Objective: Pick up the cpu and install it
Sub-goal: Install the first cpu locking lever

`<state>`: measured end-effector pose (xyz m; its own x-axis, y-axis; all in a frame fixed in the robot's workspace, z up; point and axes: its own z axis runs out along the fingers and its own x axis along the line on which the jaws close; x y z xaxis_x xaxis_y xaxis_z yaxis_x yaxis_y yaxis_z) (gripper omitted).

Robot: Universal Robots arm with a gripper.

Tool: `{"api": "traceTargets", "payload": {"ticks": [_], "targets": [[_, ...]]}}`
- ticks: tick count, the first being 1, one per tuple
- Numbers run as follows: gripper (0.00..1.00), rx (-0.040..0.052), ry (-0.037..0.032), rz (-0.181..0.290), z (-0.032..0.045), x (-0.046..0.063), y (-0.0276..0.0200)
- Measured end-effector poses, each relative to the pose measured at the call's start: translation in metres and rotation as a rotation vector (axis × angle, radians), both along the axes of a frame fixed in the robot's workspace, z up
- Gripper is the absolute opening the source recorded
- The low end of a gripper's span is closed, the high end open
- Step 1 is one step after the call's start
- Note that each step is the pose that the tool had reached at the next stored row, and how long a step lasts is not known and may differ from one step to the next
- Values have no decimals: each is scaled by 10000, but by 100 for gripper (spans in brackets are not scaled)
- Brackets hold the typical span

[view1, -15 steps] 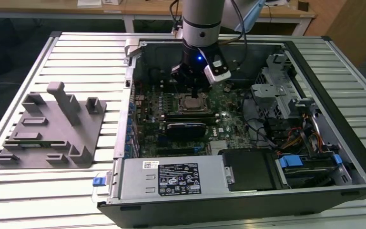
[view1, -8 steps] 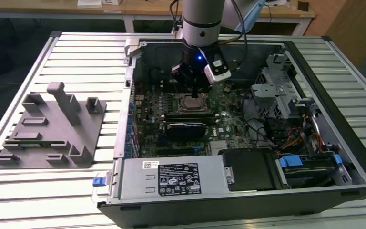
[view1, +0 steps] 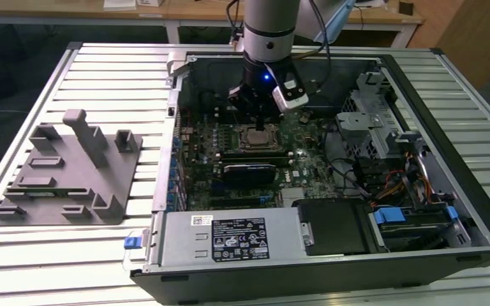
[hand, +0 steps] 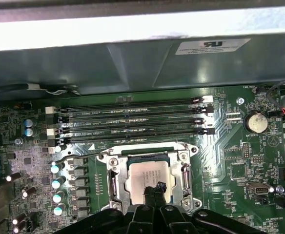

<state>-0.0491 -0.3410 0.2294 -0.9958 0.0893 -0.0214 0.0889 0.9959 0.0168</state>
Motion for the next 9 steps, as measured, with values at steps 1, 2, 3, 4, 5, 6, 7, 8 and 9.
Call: {"api": "traceTargets", "payload": {"ticks": [1,2,3,4,5,6,7,8,9], "targets": [[11,0,0,0,0,-14,0],[11,0,0,-1,0,-31,0],[11,1,0,0,0,-48,0],[11,1,-1,-1,0,-69,0],[11,0,-1,-1,0,-91,0],[11,1,-1,0,0,-115,0],[11,1,-1,-1,0,-138,0],[11,0,-1,0,0,-163,0],[11,1,-2,-1,0,-187,0]]}}
